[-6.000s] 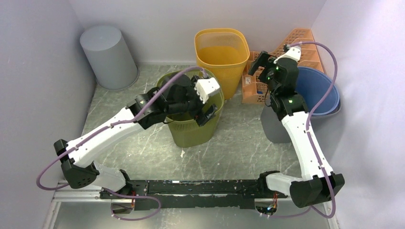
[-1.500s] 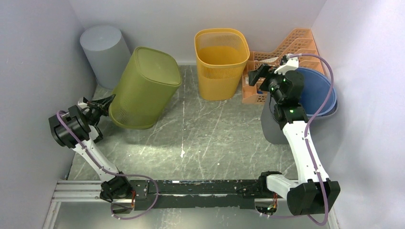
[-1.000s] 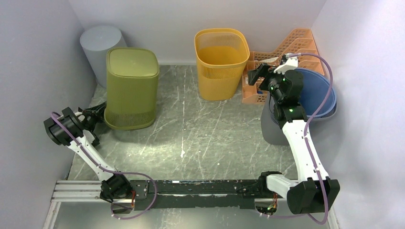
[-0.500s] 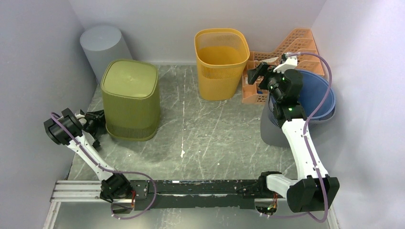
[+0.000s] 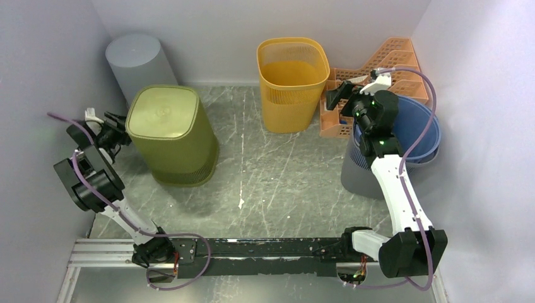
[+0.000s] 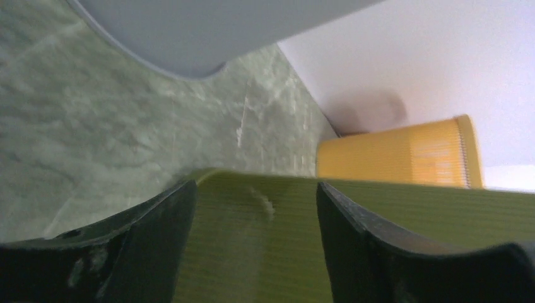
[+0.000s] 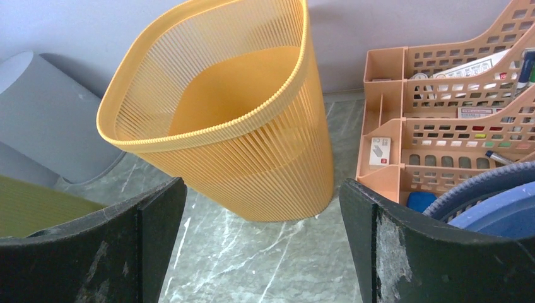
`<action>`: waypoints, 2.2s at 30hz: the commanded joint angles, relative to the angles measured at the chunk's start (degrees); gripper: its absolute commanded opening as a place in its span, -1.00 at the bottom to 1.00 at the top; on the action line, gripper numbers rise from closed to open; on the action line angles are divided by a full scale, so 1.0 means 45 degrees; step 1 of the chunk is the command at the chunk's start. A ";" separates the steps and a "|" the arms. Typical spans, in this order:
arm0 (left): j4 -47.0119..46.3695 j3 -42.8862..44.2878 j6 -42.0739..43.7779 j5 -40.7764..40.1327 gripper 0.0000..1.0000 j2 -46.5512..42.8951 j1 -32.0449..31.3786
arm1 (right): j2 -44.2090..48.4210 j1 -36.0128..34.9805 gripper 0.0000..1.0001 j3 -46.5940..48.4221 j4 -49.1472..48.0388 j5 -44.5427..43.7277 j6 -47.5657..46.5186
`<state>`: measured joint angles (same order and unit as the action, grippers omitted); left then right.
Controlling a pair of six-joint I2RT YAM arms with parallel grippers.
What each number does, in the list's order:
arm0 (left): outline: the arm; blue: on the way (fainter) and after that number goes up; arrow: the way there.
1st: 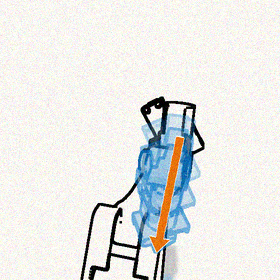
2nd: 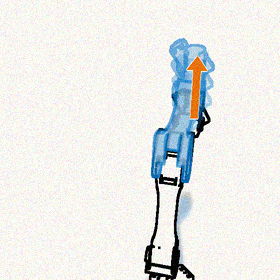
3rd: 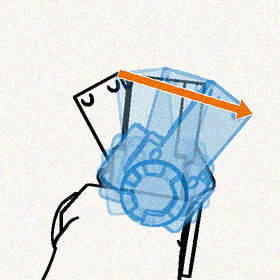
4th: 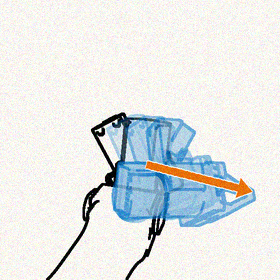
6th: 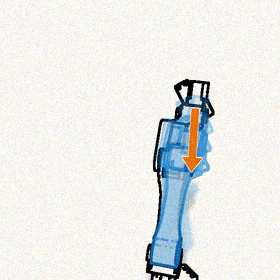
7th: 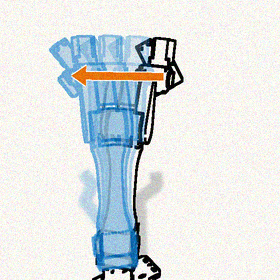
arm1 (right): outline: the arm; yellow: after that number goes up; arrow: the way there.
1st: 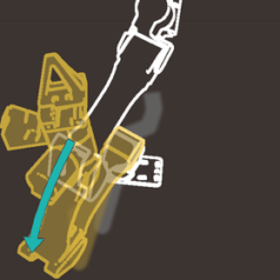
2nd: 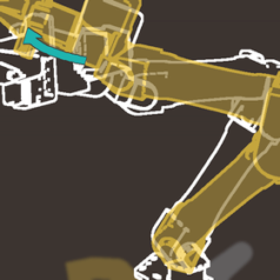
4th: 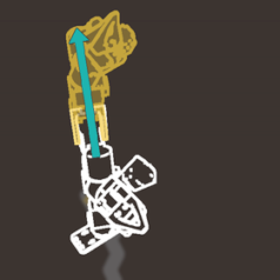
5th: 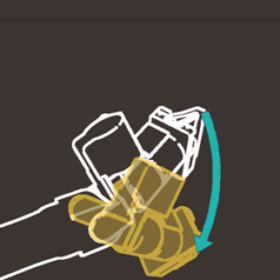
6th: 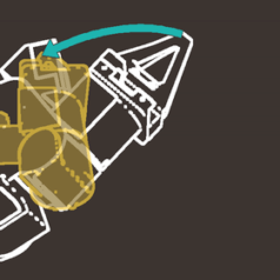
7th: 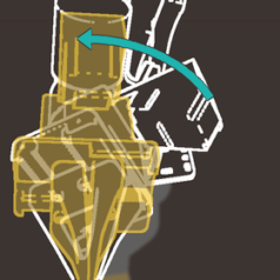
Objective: Turn the large container upside down
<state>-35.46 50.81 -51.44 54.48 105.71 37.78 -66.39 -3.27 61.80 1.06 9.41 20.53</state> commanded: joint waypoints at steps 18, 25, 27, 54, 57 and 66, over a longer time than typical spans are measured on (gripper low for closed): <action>1.2384 0.8486 0.8042 -0.6295 0.99 -0.6010 -0.4092 | -0.0501 -0.0802 0.87 -0.0196 0.2302 -0.0388 -0.0007; 1.2241 0.9129 0.8473 -0.6293 0.99 -0.7367 -0.4673 | -0.0439 -0.1194 0.88 -0.0117 0.2635 -0.0352 -0.0294; 1.1676 0.8722 0.8159 -0.4612 0.99 -0.7721 -0.4715 | -0.0353 -0.1551 0.88 -0.0003 0.2820 -0.0589 -0.0470; 0.8898 0.3448 0.9184 -1.4424 0.96 -0.7022 -1.7390 | -0.0237 -0.2218 0.96 0.1191 0.3395 -0.2181 -0.0566; 0.7339 0.2023 0.9001 -1.5885 0.96 -0.6808 -1.7519 | -0.0144 -0.2215 1.00 0.1390 0.3453 -0.2216 -0.0682; 0.2797 0.0044 0.9450 -2.0659 1.00 -0.4570 -1.8024 | -0.0066 -0.2218 1.00 0.1245 0.3366 -0.1988 -0.0784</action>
<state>-7.49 52.93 -10.22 -25.32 81.25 -42.52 -67.44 -13.15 66.87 16.67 -0.21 17.89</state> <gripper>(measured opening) 0.990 0.999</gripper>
